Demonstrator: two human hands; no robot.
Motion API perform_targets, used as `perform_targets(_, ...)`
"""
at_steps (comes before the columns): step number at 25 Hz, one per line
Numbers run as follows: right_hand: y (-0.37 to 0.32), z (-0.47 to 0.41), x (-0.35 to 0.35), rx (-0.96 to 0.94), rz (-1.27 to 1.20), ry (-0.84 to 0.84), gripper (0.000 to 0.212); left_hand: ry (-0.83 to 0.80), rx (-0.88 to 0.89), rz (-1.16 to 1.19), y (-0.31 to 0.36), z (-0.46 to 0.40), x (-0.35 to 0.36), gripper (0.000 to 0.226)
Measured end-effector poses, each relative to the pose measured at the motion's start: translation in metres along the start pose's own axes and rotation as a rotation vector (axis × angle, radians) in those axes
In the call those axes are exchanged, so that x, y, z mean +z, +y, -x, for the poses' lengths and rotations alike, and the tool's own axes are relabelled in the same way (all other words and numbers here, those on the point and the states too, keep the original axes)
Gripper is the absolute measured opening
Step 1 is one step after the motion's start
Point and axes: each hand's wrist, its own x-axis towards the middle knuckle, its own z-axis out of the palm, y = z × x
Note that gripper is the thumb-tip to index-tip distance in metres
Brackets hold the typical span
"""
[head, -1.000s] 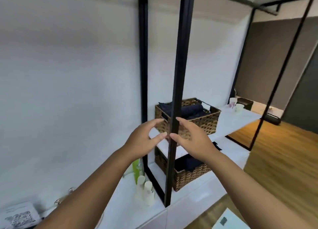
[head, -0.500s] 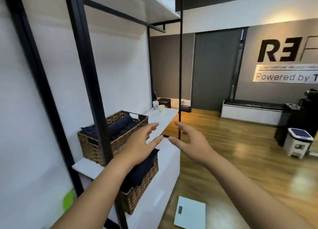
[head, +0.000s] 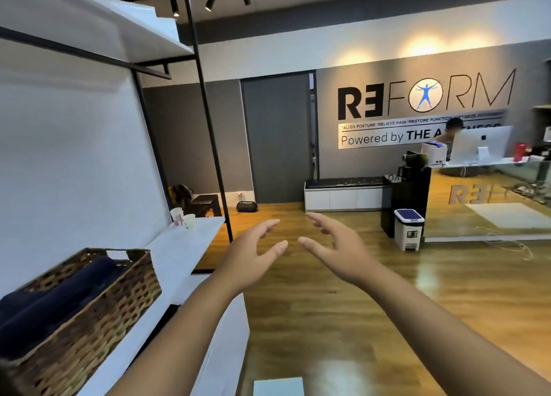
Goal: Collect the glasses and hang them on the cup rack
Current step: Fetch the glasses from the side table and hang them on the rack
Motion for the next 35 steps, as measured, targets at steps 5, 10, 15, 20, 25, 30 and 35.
perform_targets(5, 0.070, -0.041, -0.073, 0.073, 0.048, 0.029, 0.072, -0.043, 0.069, 0.039, 0.031, -0.090, 0.065, 0.054)
perform_targets(10, 0.138, -0.063, -0.146, 0.185, 0.036, 0.111, 0.072, -0.103, 0.136, 0.092, 0.065, -0.171, 0.136, 0.055)
perform_targets(15, 0.201, -0.082, -0.208, 0.287, 0.066, 0.219, 0.070, -0.201, 0.254, 0.178, 0.100, -0.252, 0.213, 0.051)
perform_targets(20, 0.261, -0.098, -0.261, 0.376, 0.160, 0.329, 0.068, -0.332, 0.376, 0.227, 0.127, -0.338, 0.303, 0.049)
perform_targets(25, 0.314, -0.124, -0.318, 0.491, 0.258, 0.458, 0.069, -0.458, 0.535, 0.290, 0.158, -0.431, 0.379, 0.053)
perform_targets(30, 0.364, -0.132, -0.371, 0.608, 0.345, 0.655, 0.067, -0.597, 0.690, 0.363, 0.208, -0.498, 0.457, 0.052)
perform_targets(35, 0.408, -0.111, -0.415, 0.724, 0.418, 0.784, 0.065, -0.685, 0.807, 0.412, 0.259, -0.525, 0.541, 0.050)
